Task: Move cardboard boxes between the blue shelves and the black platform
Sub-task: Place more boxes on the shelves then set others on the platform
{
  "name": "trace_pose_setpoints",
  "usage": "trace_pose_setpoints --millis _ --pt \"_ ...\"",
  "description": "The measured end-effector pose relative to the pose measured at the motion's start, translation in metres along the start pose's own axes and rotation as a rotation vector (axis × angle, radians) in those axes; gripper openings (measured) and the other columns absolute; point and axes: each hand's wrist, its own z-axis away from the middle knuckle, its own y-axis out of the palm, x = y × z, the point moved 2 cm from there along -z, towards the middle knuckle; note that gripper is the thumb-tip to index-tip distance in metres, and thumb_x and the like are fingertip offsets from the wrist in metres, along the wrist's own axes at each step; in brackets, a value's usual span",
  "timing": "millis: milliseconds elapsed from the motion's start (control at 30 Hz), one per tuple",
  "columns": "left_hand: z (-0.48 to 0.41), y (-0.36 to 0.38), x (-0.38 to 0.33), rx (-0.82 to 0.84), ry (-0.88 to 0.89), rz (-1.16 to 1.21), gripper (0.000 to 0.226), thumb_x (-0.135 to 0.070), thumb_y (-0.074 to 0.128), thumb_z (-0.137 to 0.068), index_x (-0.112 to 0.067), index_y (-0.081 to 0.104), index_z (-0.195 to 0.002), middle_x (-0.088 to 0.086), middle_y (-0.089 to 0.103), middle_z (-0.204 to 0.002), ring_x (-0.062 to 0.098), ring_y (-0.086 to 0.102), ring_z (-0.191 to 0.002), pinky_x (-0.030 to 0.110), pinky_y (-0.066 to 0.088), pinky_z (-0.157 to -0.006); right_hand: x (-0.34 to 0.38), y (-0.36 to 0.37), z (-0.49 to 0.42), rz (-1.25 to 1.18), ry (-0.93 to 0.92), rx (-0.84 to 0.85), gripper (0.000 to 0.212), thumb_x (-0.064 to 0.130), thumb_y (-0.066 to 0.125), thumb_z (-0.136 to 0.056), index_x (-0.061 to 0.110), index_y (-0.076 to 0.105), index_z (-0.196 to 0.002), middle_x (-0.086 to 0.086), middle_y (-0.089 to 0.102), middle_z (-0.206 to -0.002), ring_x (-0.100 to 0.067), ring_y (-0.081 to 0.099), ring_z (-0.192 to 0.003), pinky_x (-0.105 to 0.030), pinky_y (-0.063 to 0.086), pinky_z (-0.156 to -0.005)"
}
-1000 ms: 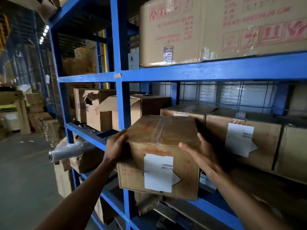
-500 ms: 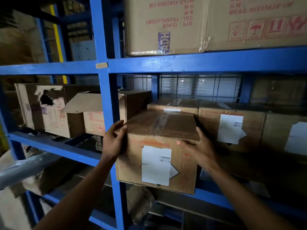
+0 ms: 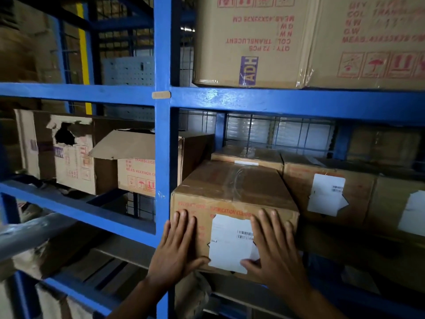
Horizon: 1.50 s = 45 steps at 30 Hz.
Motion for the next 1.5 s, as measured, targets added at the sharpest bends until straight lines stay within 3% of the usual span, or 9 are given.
trace_pose_setpoints --millis 100,267,467,833,1000,1133,1300,1400,1500 --pt "-0.002 0.014 0.013 0.018 0.005 -0.079 0.116 -0.082 0.046 -0.08 -0.003 0.008 -0.156 0.023 0.009 -0.162 0.036 0.012 -0.15 0.049 0.01 -0.121 0.004 0.014 0.001 0.066 -0.07 0.031 0.114 0.074 0.059 -0.071 0.007 0.019 -0.154 -0.014 0.013 -0.162 -0.036 0.015 -0.148 -0.052 0.017 -0.115" --pt "-0.014 0.022 0.035 0.082 -0.013 -0.103 0.116 -0.082 0.042 -0.082 0.001 0.007 -0.155 0.025 0.009 -0.161 0.036 0.01 -0.15 0.047 0.016 -0.119 0.016 0.031 -0.011 0.136 -0.071 0.028 0.114 0.078 0.053 -0.075 0.003 0.019 -0.154 -0.014 0.018 -0.161 -0.034 0.017 -0.148 -0.05 0.018 -0.116" --pt "-0.016 0.023 0.037 0.121 -0.016 -0.091 0.117 -0.082 0.041 -0.081 0.0 0.002 -0.155 0.025 0.007 -0.162 0.035 0.008 -0.151 0.045 0.011 -0.122 0.018 0.035 -0.012 0.176 -0.043 0.045 0.111 0.081 0.045 -0.078 0.002 0.023 -0.152 -0.014 0.018 -0.161 -0.033 0.018 -0.148 -0.049 0.023 -0.115" --pt "-0.01 -0.006 0.024 0.2 -0.062 -0.084 0.116 -0.079 0.046 -0.082 -0.002 0.001 -0.156 0.019 -0.002 -0.164 0.03 0.001 -0.152 0.049 0.021 -0.12 0.036 0.008 -0.011 0.067 0.038 0.155 0.117 0.065 0.066 -0.071 0.001 0.013 -0.154 -0.016 0.008 -0.163 -0.035 0.008 -0.15 -0.052 0.019 -0.118" --pt "0.006 -0.025 0.028 0.191 -0.088 -0.104 0.105 -0.075 0.043 -0.088 -0.008 0.001 -0.157 0.012 -0.002 -0.165 0.026 0.0 -0.152 0.05 0.018 -0.121 0.057 -0.007 -0.015 -0.076 0.087 0.152 0.106 0.057 0.069 -0.07 0.004 0.027 -0.152 -0.017 0.02 -0.16 -0.035 0.014 -0.149 -0.055 0.017 -0.117" --pt "0.036 -0.047 0.046 0.219 -0.191 -0.185 0.095 -0.073 0.036 -0.091 -0.01 0.01 -0.157 0.009 0.007 -0.165 0.024 0.006 -0.152 0.051 0.02 -0.12 0.087 -0.002 -0.017 -0.258 -0.056 0.142 0.082 0.049 0.064 -0.076 0.007 0.045 -0.143 -0.013 0.041 -0.15 -0.033 0.033 -0.142 -0.053 0.028 -0.112" --pt "0.109 -0.092 0.076 0.225 -0.373 -0.26 0.087 -0.066 0.046 -0.09 -0.012 0.026 -0.155 0.006 0.024 -0.162 0.022 0.019 -0.15 0.049 0.026 -0.118 0.156 0.021 -0.028 -0.566 -0.047 0.264 0.073 0.052 0.058 -0.074 0.007 0.054 -0.131 -0.012 0.058 -0.13 -0.033 0.054 -0.122 -0.046 0.043 -0.1" --pt "0.169 -0.127 0.091 0.272 -0.543 -0.328 0.085 -0.068 0.041 -0.089 -0.013 0.032 -0.153 0.006 0.033 -0.158 0.023 0.029 -0.146 0.047 0.032 -0.115 0.212 0.034 -0.033 -0.717 -0.12 0.352 0.077 0.057 0.053 -0.074 0.007 0.053 -0.133 -0.012 0.059 -0.129 -0.033 0.056 -0.119 -0.045 0.045 -0.099" --pt "0.233 -0.169 0.088 0.305 -0.752 -0.43 0.083 -0.068 0.042 -0.088 -0.014 0.037 -0.15 0.007 0.039 -0.155 0.025 0.037 -0.142 0.045 0.036 -0.11 0.275 0.034 -0.033 -0.871 -0.226 0.411 0.078 0.051 0.068 -0.076 0.009 0.049 -0.138 -0.012 0.055 -0.135 -0.033 0.052 -0.124 -0.044 0.04 -0.102"
